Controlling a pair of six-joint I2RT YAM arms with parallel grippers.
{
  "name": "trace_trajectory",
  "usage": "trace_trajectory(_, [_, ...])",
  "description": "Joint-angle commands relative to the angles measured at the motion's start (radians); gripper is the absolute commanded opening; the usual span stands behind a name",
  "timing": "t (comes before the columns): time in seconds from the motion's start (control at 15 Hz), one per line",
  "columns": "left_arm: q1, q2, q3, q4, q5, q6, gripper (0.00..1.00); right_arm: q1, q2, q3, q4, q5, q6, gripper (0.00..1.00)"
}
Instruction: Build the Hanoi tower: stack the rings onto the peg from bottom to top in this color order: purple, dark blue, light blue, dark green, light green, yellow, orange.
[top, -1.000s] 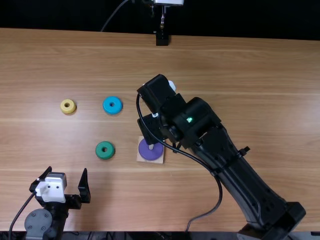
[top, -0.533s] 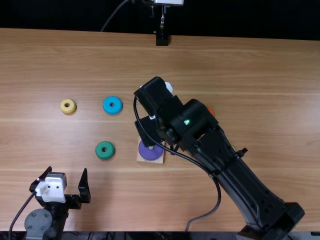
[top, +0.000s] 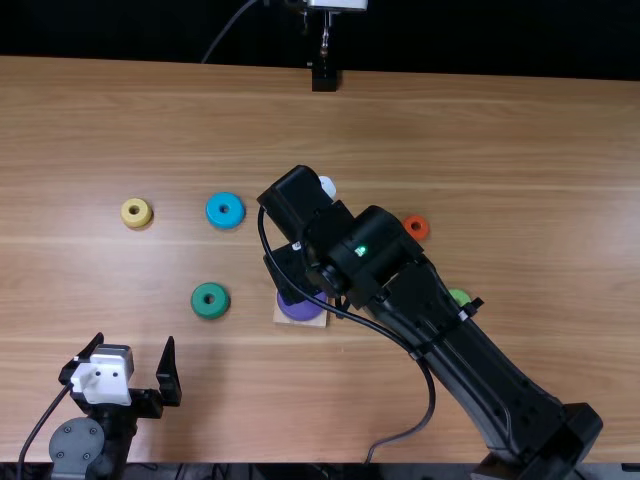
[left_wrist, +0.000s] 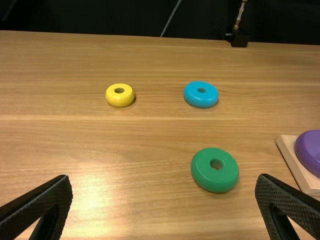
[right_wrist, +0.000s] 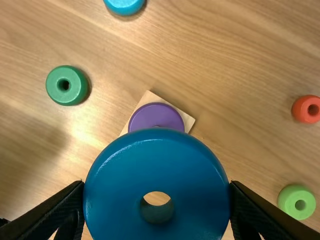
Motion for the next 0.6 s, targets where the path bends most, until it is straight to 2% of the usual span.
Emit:
trace_trajectory(0.0, [-0.007, -0.012, -0.105, -0.077, 0.003, 0.006, 1.00, 0.004, -0.016, -0.008, 0.005, 0.005, 0.002, 0.00])
trace_trajectory(0.53, [-0.007, -0.012, -0.105, -0.077, 0.003, 0.006, 1.00, 0.000, -0.013, -0.024, 0.017, 0.003, 0.000, 0.00])
